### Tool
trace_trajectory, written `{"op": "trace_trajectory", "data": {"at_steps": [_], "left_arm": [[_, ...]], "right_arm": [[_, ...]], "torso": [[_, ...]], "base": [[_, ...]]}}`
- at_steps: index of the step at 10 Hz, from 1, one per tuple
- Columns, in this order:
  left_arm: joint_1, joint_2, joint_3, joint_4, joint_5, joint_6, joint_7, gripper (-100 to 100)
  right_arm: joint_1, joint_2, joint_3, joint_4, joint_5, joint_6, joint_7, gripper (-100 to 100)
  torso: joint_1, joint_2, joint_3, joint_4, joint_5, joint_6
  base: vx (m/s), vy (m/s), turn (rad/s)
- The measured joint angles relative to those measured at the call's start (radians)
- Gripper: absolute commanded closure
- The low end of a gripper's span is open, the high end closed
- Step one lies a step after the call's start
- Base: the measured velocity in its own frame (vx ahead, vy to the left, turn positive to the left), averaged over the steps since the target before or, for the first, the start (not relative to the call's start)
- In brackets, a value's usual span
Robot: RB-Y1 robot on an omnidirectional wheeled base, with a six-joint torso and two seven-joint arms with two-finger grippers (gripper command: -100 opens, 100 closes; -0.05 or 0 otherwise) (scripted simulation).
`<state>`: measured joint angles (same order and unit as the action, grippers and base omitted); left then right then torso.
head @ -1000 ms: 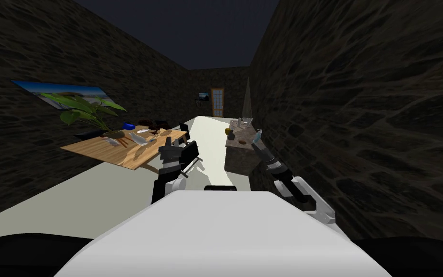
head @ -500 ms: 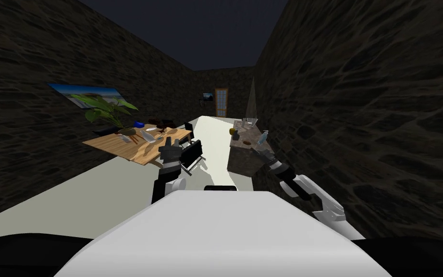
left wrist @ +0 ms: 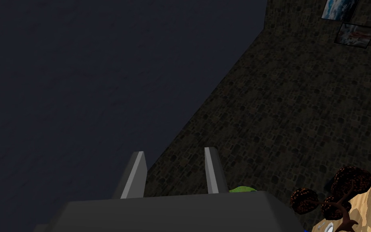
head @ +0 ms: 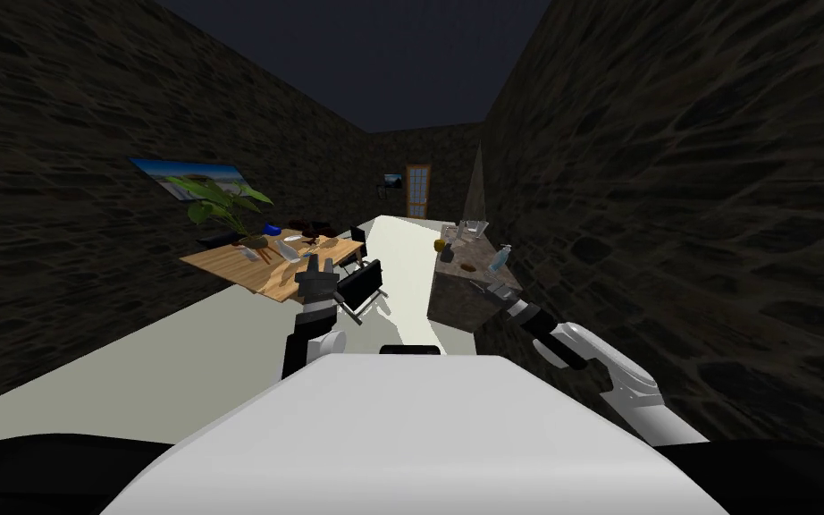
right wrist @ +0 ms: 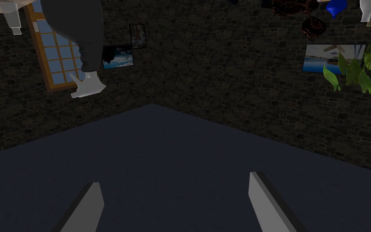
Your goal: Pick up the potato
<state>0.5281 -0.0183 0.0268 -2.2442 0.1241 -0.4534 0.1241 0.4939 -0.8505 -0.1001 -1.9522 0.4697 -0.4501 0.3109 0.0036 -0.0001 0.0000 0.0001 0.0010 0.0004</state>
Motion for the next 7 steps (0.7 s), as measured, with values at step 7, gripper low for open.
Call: {"op": "trace_trajectory", "data": {"at_steps": [7], "left_arm": [[0.000,0.000,0.000,0.000,0.000,0.000,0.000,0]], "right_arm": [[0.011,-0.185,0.010,0.152,0.100,0.030,0.075,-100]], "torso": [[0.000,-0.003,-0.001,-0.001,0.000,0.000]], "base": [[0.035,0.067,0.071]]}}
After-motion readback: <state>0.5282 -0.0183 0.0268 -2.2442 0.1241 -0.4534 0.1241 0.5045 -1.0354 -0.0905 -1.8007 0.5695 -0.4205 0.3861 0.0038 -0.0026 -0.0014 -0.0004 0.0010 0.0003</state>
